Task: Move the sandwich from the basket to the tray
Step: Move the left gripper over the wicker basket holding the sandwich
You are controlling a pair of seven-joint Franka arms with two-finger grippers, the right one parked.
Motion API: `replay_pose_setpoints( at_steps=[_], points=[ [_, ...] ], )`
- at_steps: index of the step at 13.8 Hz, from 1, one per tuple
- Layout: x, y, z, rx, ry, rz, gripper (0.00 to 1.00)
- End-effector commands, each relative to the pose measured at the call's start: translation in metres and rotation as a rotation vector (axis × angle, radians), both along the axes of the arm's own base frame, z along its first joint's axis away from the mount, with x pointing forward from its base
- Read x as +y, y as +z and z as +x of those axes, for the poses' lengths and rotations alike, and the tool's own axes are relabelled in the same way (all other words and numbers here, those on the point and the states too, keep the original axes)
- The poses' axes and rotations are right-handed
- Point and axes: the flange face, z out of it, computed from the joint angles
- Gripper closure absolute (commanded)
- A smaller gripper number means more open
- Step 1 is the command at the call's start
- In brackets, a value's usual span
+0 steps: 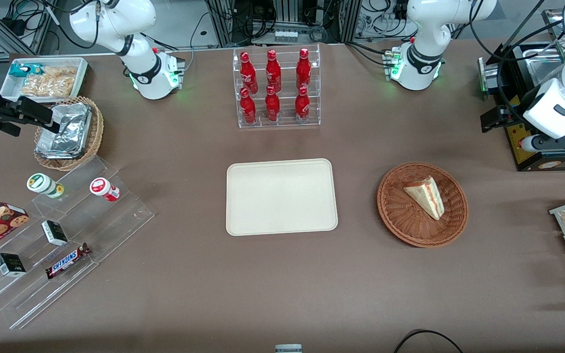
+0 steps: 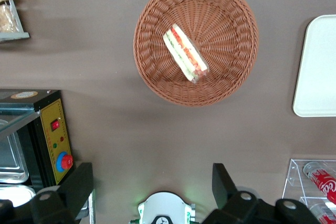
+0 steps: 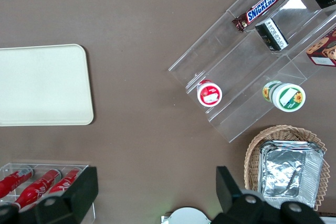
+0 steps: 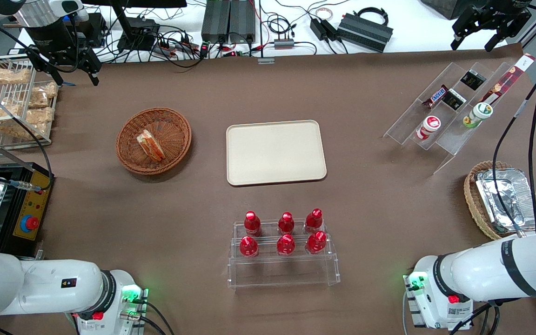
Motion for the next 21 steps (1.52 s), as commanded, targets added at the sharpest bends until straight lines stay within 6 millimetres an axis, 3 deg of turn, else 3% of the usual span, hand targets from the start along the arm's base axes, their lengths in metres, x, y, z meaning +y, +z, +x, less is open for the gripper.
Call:
replay_pose_setpoints(
  at_steps=[1, 3, 5, 8, 13, 19, 21],
  points=[
    [-0.001, 0.004, -0.001, -0.021, -0.014, 0.010, 0.00],
    [-0.001, -0.002, 0.001, -0.010, -0.012, 0.006, 0.00],
    [-0.002, -0.022, -0.001, 0.030, -0.015, 0.007, 0.00],
    [-0.004, -0.064, 0.006, 0.036, -0.021, 0.006, 0.00],
    [-0.008, -0.143, 0.002, -0.001, -0.023, 0.003, 0.00],
    [-0.020, -0.217, -0.013, -0.075, 0.071, 0.010, 0.00],
    [-0.026, -0.230, -0.013, -0.098, 0.137, 0.015, 0.00]
  ],
)
